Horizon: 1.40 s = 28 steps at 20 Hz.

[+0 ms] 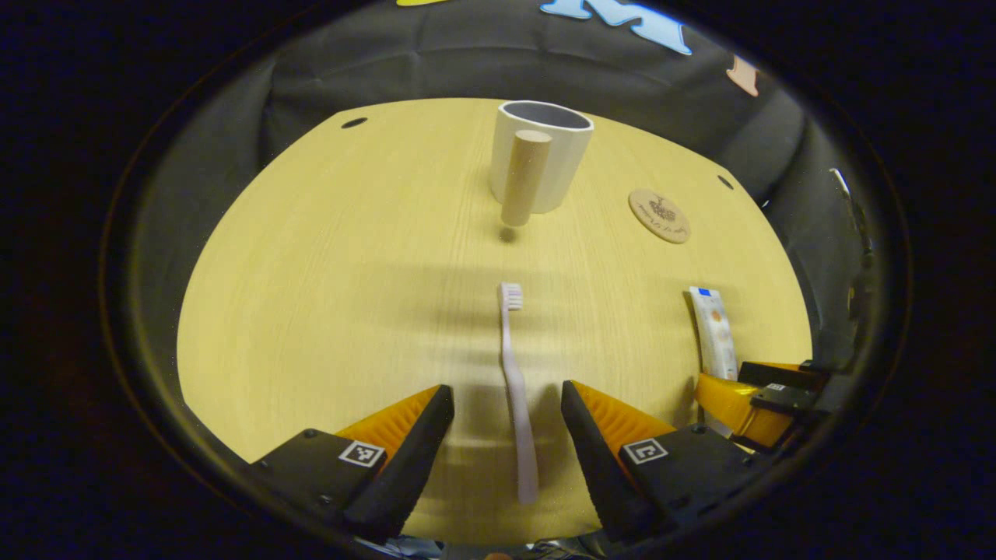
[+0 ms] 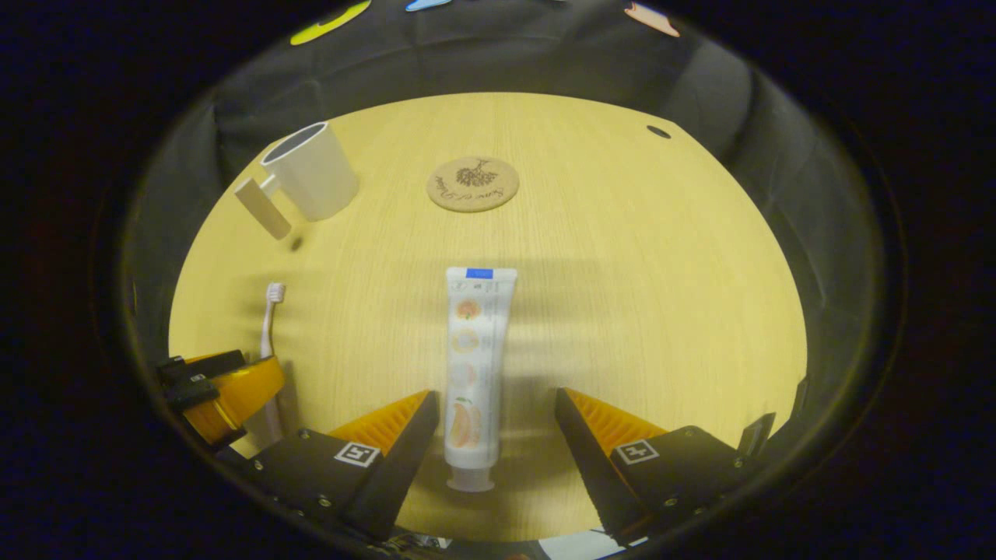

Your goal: Put the toothbrush and toothpaste on the desktop into the cup, then pick up the cup and place it on the coaster on the desktop.

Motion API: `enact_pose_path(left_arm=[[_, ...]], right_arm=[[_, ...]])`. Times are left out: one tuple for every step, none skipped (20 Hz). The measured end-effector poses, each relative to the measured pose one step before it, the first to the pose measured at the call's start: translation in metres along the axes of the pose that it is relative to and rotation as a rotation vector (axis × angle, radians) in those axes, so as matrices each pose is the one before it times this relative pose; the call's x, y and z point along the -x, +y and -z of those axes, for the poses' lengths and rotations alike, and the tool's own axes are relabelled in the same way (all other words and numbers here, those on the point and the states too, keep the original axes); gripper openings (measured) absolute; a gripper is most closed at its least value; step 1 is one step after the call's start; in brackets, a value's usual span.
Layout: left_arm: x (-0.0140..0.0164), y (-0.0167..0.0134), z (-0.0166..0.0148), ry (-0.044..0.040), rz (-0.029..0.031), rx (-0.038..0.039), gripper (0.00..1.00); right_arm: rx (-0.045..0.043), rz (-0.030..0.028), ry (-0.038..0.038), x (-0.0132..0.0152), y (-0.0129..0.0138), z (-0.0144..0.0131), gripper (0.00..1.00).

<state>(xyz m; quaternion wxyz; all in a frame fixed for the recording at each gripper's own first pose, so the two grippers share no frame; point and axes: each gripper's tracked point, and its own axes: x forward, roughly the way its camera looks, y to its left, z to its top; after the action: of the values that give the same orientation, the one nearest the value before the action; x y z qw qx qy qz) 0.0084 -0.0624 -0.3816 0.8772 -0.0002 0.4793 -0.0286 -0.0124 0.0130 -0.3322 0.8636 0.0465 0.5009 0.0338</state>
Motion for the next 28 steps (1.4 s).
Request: enact_pose_path(left_arm=[[-0.00050, 0.00053, -0.00054, -0.00516, -0.01215, -0.01443, 0.93], [-0.00185, 0.00039, 0.00086, -0.00026, -0.01492, -0.02089, 0.93], [-0.00061, 0.00069, 0.00171, -0.00102, -0.01886, -0.03090, 0.93], [0.00066, -0.00052, 0.00052, -0.00619, -0.00893, -0.03150, 0.93], [-0.00069, -0.00295, -0.00256, -0.00925, 0.00327, -0.00208, 0.93], [-0.00023, -0.00116, 0.00022, -0.00349, -0.00157, 0.01148, 0.93], [-0.00047, 0.00252, 0.00000, -0.00086, -0.00662, 0.00763, 0.97], [-0.00023, 0.00212, 0.00015, -0.00025, 0.00307, 0.00589, 0.93], [-0.00089, 0.00380, -0.00034, -0.00120, -0.00610, 0.00292, 1.00], [-0.00012, 0.00203, -0.00230, -0.00574, -0.00352, 0.01201, 0.96], [0.00016, 0.00280, 0.00109, -0.00072, -0.00467, 0.01422, 0.86], [0.00090, 0.00294, -0.00047, -0.00571, -0.00592, 0.00896, 0.63], [0.00076, 0.00117, 0.00095, 0.00019, 0.00327, 0.00609, 0.73], [0.00017, 0.00035, -0.00010, -0.00153, 0.00228, -0.00102, 0.61], [0.00081, 0.00045, -0.00039, -0.00123, 0.00178, -0.00500, 0.61], [-0.00093, -0.00105, 0.00065, 0.00263, 0.00357, -0.00722, 0.51], [-0.00097, -0.00126, -0.00572, -0.02186, 0.01838, -0.00786, 0.61], [0.00073, -0.00222, -0.00144, -0.00368, 0.00044, 0.02894, 0.42], [0.00017, 0.00080, 0.00146, -0.00078, 0.00296, 0.01187, 0.22], [-0.00127, 0.00085, 0.00110, 0.00383, 0.00042, 0.00525, 0.22], [0.00059, 0.00040, 0.00058, 0.01438, -0.00297, -0.00716, 0.20], [-0.00014, -0.00094, 0.00093, 0.01439, -0.00247, -0.01025, 0.14], [0.00131, 0.00012, -0.00394, 0.00629, -0.00169, -0.00073, 0.14], [-0.00071, -0.00018, 0.00262, 0.01179, -0.00179, 0.02528, 0.14], [0.00216, 0.00016, -0.00195, -0.00072, -0.00001, 0.01400, 0.07], [-0.00358, -0.00010, 0.00236, 0.01487, 0.00286, 0.00855, 0.07], [0.00262, -0.00093, -0.00055, 0.00152, 0.01195, -0.00382, 0.07], [-0.00210, -0.00032, -0.00237, -0.00398, 0.01034, -0.00131, 0.08]], right_arm=[[0.00096, 0.00053, -0.00504, -0.00060, 0.00056, -0.00139, 0.95], [0.00887, -0.00295, 0.00593, -0.00210, 0.00074, 0.00150, 0.96], [0.00342, -0.00292, 0.00041, 0.00040, 0.00052, 0.00174, 0.97], [-0.00285, -0.00122, 0.00431, -0.00049, 0.00018, 0.00035, 0.98], [-0.00562, -0.00080, -0.00505, 0.00114, -0.00037, -0.00154, 0.96], [0.00053, 0.00013, 0.00439, 0.00001, 0.00006, 0.00084, 0.98], [0.00089, 0.00096, -0.00331, -0.00039, 0.00011, 0.00008, 0.98], [-0.00073, 0.00040, 0.00205, 0.00107, 0.00052, 0.00010, 0.98], [0.00120, 0.00055, 0.00186, -0.00180, 0.00109, 0.00069, 0.94], [0.00351, 0.00076, 0.00390, 0.00125, 0.00100, -0.00076, 0.97], [0.00595, -0.00128, 0.00438, -0.00058, 0.00105, 0.00048, 0.87], [0.00314, -0.00768, -0.00147, -0.00014, 0.00291, -0.00175, 0.91], [0.00322, 0.00042, 0.00362, -0.00079, 0.00043, 0.00042, 0.71], [0.00672, 0.00044, 0.00696, 0.00077, 0.00013, 0.00020, 0.71], [0.00063, -0.00128, 0.01091, -0.00031, 0.00034, 0.00069, 0.71], [-0.01653, -0.01232, -0.00092, -0.00117, 0.00166, -0.00134, 0.71], [-0.02796, 0.00780, 0.00341, 0.00826, 0.00025, -0.00033, 0.54], [0.00209, 0.00221, 0.00537, -0.00736, 0.00035, -0.00042, 0.38], [0.01000, 0.00128, 0.01257, 0.00039, 0.00032, 0.00287, 0.38], [-0.00005, 0.00072, 0.01056, 0.00231, 0.00073, 0.00075, 0.37], [-0.01462, 0.00375, 0.01411, -0.00003, 0.00130, 0.00247, 0.34], [0.00365, -0.00241, 0.00795, 0.00016, 0.00086, 0.00016, 0.29], [0.00812, -0.00463, 0.00714, -0.00016, 0.00067, 0.00100, 0.29], [0.00562, -0.00294, 0.00437, 0.00026, 0.00022, 0.00029, 0.29], [-0.01515, -0.00476, -0.01887, 0.00257, -0.00101, -0.00275, 0.29], [-0.02594, -0.01477, 0.01572, 0.00167, 0.00316, 0.00353, 0.16], [-0.01954, -0.00635, -0.01794, 0.00503, -0.00066, -0.00591, 0.16], [-0.02502, -0.01310, 0.00485, -0.00639, -0.00071, 0.00573, 0.12]])
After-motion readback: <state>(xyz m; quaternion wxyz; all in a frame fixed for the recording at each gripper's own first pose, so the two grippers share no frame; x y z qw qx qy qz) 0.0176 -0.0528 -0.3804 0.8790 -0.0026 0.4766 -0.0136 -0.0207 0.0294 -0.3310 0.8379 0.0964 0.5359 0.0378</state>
